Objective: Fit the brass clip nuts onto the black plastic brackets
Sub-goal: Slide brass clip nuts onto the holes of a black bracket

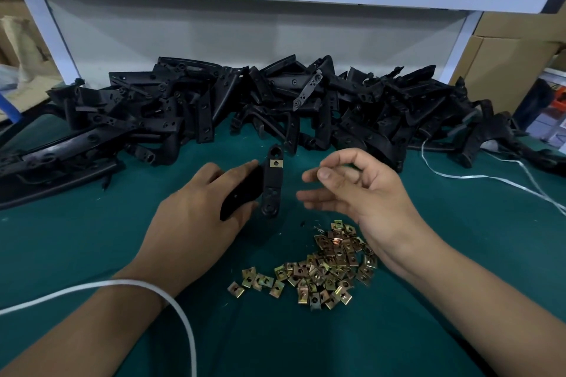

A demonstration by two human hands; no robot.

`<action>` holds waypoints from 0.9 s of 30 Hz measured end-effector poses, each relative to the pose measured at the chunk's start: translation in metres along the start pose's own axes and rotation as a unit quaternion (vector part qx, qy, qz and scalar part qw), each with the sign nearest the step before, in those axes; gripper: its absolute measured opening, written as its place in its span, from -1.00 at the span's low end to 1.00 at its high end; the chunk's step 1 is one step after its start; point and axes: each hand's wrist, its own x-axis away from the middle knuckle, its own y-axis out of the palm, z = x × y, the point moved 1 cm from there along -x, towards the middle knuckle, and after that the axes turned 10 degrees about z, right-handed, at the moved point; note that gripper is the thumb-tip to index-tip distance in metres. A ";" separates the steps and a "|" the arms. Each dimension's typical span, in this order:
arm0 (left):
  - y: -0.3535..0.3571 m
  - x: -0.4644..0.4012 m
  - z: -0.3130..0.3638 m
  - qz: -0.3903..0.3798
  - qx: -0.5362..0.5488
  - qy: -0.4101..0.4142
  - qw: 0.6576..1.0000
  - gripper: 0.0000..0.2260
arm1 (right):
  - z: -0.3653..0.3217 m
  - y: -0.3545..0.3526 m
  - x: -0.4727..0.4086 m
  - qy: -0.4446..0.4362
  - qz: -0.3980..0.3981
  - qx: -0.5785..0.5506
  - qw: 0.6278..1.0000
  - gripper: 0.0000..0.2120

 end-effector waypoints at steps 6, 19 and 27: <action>-0.002 -0.001 0.003 0.011 0.014 -0.003 1.000 -0.46 | 0.002 0.006 0.005 0.036 -0.018 -0.013 0.999 -0.82; -0.002 0.000 0.011 0.025 0.016 0.001 1.000 -0.44 | 0.004 0.019 0.012 0.059 0.012 -0.026 0.998 -0.84; -0.003 0.000 0.012 0.024 0.020 0.000 1.000 -0.44 | 0.003 0.020 0.012 0.054 0.018 -0.016 0.998 -0.85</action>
